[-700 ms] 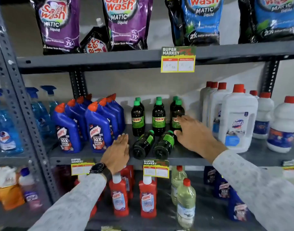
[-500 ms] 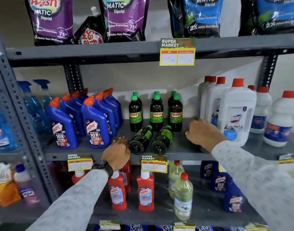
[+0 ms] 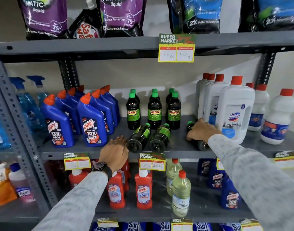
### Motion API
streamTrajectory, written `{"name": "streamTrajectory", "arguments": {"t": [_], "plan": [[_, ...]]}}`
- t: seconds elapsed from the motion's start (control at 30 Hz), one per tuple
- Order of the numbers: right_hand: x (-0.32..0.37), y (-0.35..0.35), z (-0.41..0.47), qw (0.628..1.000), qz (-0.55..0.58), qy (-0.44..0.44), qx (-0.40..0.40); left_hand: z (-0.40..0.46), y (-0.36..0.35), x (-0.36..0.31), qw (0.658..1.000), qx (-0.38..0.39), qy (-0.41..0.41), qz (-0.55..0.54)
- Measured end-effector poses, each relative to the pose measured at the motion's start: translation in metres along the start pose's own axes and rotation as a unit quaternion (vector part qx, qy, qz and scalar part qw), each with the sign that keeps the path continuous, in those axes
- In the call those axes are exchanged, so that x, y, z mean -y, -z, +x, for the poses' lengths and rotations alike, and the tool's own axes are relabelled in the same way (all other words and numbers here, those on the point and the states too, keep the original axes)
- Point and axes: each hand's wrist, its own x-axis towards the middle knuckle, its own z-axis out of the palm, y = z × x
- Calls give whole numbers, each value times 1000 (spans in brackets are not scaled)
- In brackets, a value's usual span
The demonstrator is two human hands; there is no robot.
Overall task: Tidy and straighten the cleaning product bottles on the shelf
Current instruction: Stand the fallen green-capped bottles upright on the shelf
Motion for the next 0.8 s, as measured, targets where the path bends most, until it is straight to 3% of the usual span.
{"name": "streamTrajectory", "arguments": {"t": [0.3, 0.43, 0.63, 0.8], "plan": [[-5, -7, -3, 995, 98, 18, -28, -2, 2, -2, 1000, 18, 5, 4], [-2, -2, -2, 975, 194, 77, -71, 0, -1, -1, 1000, 19, 6, 4], [12, -1, -5, 880, 418, 177, -139, 3, -7, 4, 1000, 15, 4, 3], [11, -28, -4, 831, 480, 215, -178, 2, -8, 5, 1000, -6, 5, -2]]}}
